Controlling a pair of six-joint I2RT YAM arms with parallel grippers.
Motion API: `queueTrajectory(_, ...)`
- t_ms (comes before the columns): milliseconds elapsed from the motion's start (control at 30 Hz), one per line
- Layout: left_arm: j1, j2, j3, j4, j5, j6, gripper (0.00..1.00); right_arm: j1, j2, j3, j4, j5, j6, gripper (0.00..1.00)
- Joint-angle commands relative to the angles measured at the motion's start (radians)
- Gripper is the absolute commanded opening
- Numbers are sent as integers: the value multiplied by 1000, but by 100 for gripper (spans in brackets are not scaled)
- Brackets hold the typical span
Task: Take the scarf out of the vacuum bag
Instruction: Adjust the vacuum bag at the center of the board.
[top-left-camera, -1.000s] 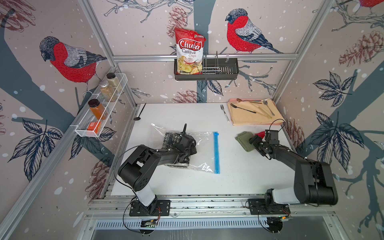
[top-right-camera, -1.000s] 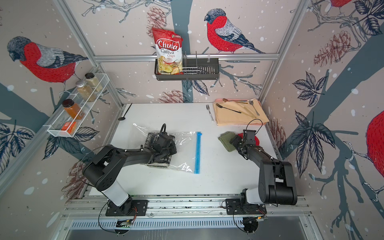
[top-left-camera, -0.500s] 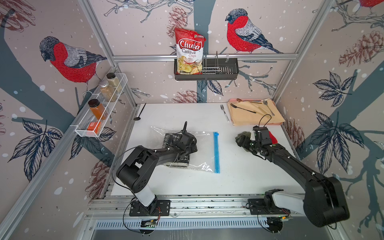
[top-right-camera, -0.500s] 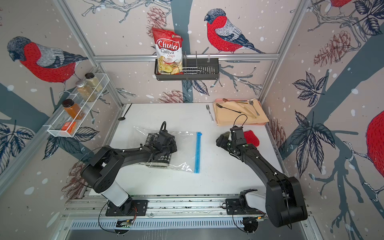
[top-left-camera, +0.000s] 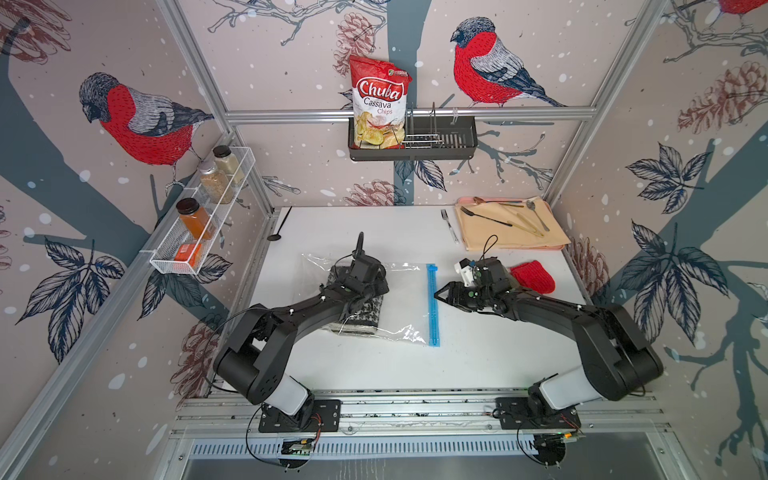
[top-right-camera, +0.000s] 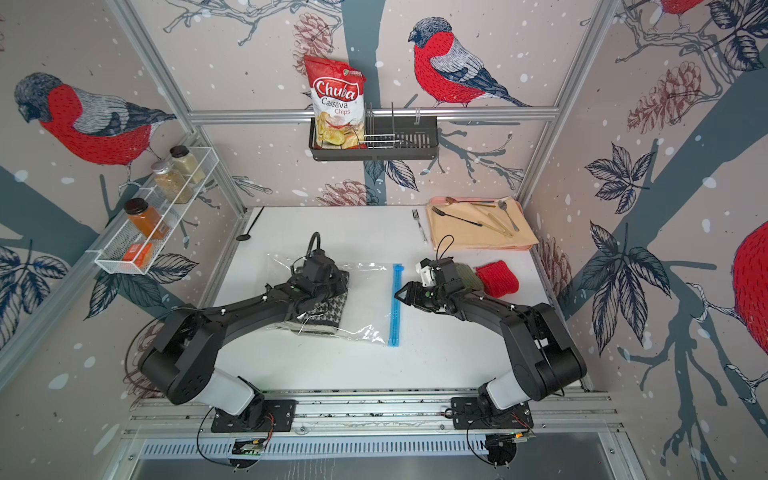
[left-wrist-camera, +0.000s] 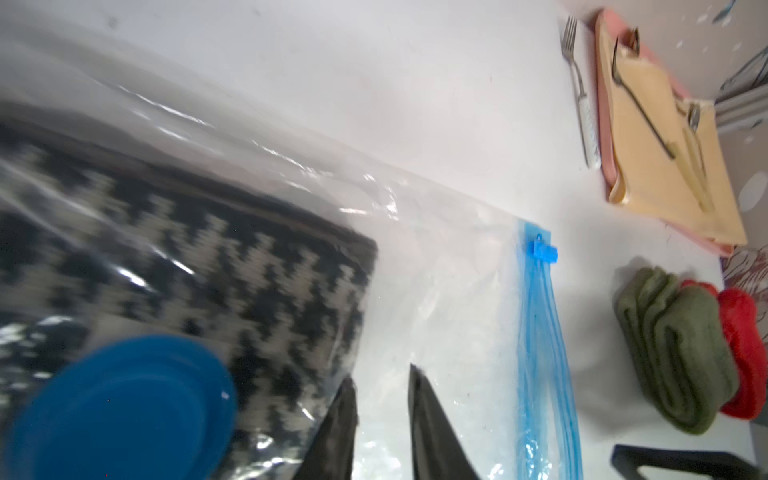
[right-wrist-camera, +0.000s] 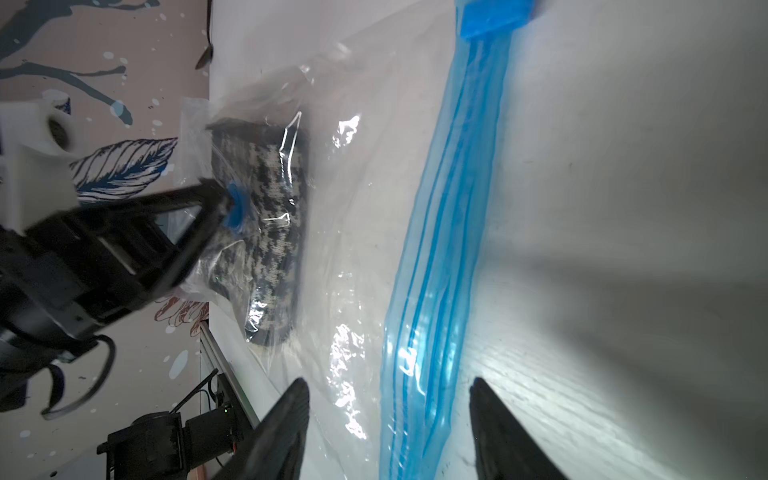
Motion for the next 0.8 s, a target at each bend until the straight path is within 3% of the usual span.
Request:
queueTrajectory(0,74,-68,-5,-59,53,4,35,18,41,11,71,-9,17,61)
queueTrajectory(167,149,-205,8,-155,-29,51,49,25,93,6,117,-20,28,56)
queueTrajectory(200,174,-226,7,-171,-30,55,57,24,100,6,126,-25,31,54)
queueTrajectory(233,204,-250,4,-187,-28,61,72,24,109,5,140,-33,34,52)
queueTrajectory(300,271,-293,-1,-218,-18,71,86,24,128,0,174,-49,44,47)
queueTrajectory(533,470,-408,-4,-331,-12,106,89,13,181,14,245,-100,61,31)
queueTrajectory(767,599,-364,-52,-405,-7,90,87,-50,194,31,217,-113,25,10)
